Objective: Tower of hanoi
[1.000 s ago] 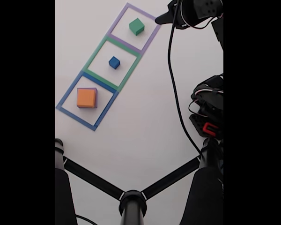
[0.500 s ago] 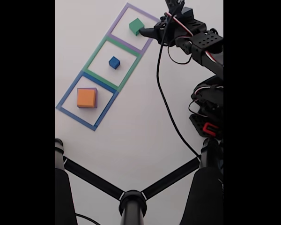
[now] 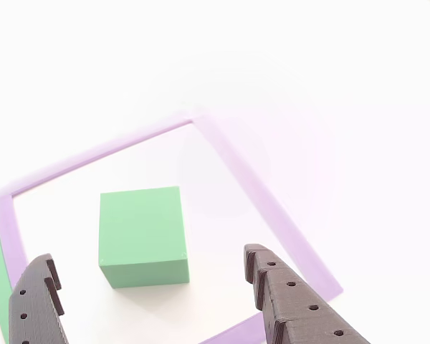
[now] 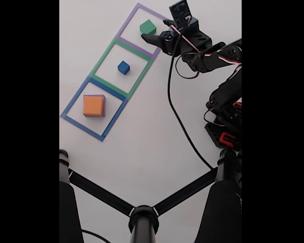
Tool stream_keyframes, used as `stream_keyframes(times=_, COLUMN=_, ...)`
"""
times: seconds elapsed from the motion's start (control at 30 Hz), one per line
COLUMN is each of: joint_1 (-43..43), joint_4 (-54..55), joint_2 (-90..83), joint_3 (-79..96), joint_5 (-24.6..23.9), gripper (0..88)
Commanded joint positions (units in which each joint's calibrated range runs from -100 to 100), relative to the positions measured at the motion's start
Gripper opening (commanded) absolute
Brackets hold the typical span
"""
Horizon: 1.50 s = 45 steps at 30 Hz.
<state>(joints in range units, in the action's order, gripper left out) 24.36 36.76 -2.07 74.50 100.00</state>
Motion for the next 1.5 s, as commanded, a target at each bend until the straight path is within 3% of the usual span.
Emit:
stream_keyframes(times=0.0, joint_1=-1.29, joint_4=8.12, joint_2=5.03, joint_3=-2.31, joint_5=0.00, gripper=30.9)
stream_keyframes(times=0.23, joint_1=-2.51, joint_4=17.03, joint_2=14.41, joint_3=-4.85, joint_5=0.00, gripper=30.7)
stream_keyframes(times=0.63, joint_1=-2.21, joint_4=19.21, joint_2=22.42, joint_3=-12.48, joint_5=0.00, gripper=28.6)
stream_keyframes(times=1.13, joint_1=-3.35, joint_4=18.97, joint_2=23.06, joint_3=-12.48, joint_5=0.00, gripper=8.4)
stream_keyframes(times=1.47, joint_1=-3.58, joint_4=14.84, joint_2=19.30, joint_3=-12.21, joint_5=0.00, gripper=6.1)
